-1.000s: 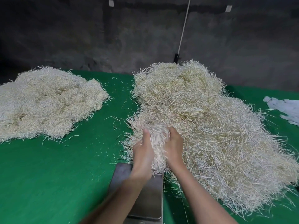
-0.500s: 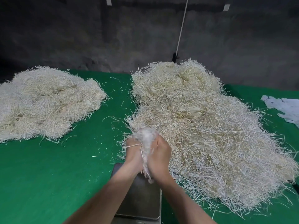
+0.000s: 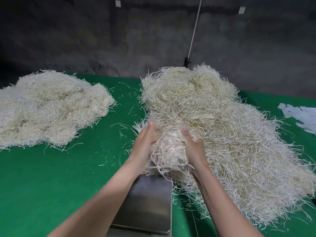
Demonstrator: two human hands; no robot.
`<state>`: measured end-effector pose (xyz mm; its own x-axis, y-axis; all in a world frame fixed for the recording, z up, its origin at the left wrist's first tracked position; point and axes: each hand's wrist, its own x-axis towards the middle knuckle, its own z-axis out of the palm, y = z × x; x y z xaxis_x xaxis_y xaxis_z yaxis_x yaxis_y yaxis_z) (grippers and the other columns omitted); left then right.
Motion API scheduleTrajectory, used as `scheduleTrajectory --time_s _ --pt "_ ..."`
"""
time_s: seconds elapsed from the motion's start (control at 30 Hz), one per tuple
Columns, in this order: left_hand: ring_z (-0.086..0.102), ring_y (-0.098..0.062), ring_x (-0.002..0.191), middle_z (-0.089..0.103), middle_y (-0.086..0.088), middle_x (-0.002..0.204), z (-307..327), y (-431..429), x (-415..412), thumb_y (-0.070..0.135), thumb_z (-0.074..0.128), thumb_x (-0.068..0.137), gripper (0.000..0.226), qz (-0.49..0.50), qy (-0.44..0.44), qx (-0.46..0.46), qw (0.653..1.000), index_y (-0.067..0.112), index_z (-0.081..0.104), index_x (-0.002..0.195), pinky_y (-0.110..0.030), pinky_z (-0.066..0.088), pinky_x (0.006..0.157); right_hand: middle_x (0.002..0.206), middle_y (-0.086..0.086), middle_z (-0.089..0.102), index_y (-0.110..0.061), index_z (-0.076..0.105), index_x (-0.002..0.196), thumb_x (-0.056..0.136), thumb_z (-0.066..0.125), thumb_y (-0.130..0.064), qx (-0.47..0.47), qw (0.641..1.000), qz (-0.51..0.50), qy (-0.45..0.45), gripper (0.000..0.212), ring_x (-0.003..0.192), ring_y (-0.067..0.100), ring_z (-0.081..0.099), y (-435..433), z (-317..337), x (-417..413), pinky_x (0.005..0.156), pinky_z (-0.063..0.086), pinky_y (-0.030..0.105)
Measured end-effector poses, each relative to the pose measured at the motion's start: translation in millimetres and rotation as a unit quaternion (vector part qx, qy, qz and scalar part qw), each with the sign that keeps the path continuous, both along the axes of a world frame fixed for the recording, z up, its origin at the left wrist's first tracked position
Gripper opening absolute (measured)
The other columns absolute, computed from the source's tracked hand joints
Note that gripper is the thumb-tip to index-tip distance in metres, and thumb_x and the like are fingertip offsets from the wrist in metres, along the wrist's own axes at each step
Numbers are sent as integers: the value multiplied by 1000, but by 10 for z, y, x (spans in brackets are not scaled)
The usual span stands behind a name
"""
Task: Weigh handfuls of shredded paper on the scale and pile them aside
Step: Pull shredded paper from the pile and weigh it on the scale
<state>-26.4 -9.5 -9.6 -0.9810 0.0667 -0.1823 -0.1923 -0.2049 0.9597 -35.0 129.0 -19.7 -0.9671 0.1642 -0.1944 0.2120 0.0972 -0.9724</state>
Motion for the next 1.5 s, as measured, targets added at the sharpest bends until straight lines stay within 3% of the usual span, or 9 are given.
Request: scheduleTrajectory --time_s 0.17,0.33,0.7,0.8,0.93,1.13,1.27,1.4,1.5 --pt "60 -25 114 59 -12 129 -168 264 171 71 48 74 77 15 -115 58 992 15 54 127 -43 48 97 140 4 46 -18 39 138 90 43 -58 134 983 -21 121 62 118 10 50 -187 -181 132 101 39 31" --pt "49 -6 38 54 1 52 -263 223 44 30 49 98 33 235 -42 13 971 12 55 70 -13 34 34 101 -10 59 -33 47 103 86 34 -61 165 967 0 193 35 88 9 60 -544 -332 371 72 48 23" --pt "45 -22 71 45 -11 74 -366 175 188 52 49 92 41 112 -80 -19 990 12 56 90 -31 40 59 58 -3 48 -23 50 65 97 44 -12 103 984 -62 134 35 53 12 42 -491 -453 286 53 41 33" --pt "47 -10 73 59 1 104 -338 62 171 61 51 82 37 60 -61 -89 992 24 56 86 -28 46 68 90 1 57 -21 53 115 99 37 -9 76 993 -31 88 25 70 13 49 -405 -429 296 66 48 35" --pt "28 -10 35 36 11 43 -294 -96 93 57 50 84 50 49 95 -236 966 21 39 52 -20 25 39 135 -17 41 -46 46 126 96 42 -44 -141 987 59 53 31 119 2 42 -417 -245 272 105 31 35" --pt "56 -23 105 59 -4 109 -213 -39 143 61 50 79 59 195 130 -218 947 12 51 112 -34 46 89 72 -14 63 -17 62 111 92 44 -53 -67 993 -53 83 44 66 -4 61 -604 -236 350 65 52 19" --pt "61 -19 111 63 -3 123 -278 24 416 62 58 73 74 16 -93 98 991 15 51 129 -42 49 95 108 5 58 -10 41 139 93 33 -59 -44 993 -96 43 67 99 20 57 -620 -89 262 103 42 49" --pt "58 -13 66 63 5 68 -403 27 437 34 54 94 29 189 56 -117 973 7 66 90 -15 44 56 127 13 55 -2 45 134 97 34 -51 116 987 -41 101 62 120 27 50 -763 -207 376 109 33 37" --pt "60 -19 86 66 -2 90 -519 -275 441 29 54 94 24 221 73 -209 950 7 64 98 -25 42 75 125 7 58 -10 54 129 94 43 -52 105 989 82 59 56 119 24 53 -751 -252 432 103 40 38"
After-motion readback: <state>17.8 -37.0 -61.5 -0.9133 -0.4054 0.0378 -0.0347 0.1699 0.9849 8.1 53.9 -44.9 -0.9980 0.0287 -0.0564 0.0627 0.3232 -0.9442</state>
